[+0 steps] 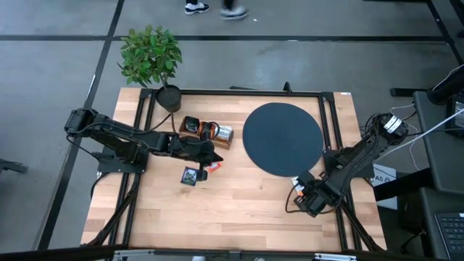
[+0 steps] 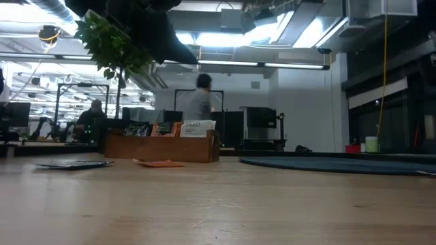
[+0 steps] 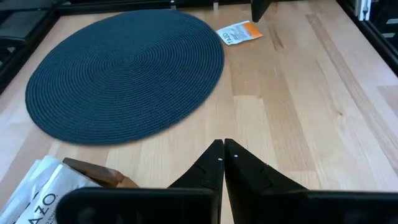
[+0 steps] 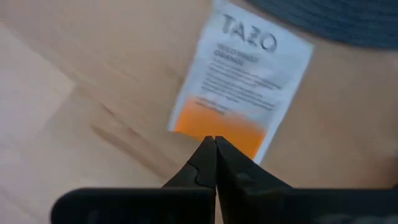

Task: Pick & Place Tea
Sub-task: Put the white tea bag into the right section of the wooden organizer

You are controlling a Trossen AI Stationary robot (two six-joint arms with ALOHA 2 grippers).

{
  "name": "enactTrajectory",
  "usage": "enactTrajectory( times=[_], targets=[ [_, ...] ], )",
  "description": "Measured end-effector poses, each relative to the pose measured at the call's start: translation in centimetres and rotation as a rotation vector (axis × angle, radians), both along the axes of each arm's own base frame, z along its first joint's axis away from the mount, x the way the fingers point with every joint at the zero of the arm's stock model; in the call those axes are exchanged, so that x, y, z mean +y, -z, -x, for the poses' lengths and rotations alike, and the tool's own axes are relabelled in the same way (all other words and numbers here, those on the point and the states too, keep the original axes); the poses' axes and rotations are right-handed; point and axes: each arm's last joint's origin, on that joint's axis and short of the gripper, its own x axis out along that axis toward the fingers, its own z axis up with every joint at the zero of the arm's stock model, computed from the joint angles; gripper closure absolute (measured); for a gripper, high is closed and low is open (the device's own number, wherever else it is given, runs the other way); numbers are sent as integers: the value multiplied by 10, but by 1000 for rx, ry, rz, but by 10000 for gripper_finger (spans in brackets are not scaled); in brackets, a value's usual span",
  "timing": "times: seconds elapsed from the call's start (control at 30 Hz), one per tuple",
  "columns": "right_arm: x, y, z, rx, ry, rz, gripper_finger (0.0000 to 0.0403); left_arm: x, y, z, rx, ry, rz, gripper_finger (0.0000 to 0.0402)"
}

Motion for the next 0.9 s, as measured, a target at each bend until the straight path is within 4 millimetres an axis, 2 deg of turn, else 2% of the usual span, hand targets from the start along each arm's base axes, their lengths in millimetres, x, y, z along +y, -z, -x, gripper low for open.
enactTrajectory(
  times=[0.27,0.57,0.9],
  targets=[
    [-4,13,4,14,49,-6,401,0,0,0,0,0,0,389],
    [-3,16,4,18,45,-11,401,0,0,0,0,-1,0,395],
    [2,30,-2,38,-69,46,401,0,0,0,0,-14,23,391]
  ],
)
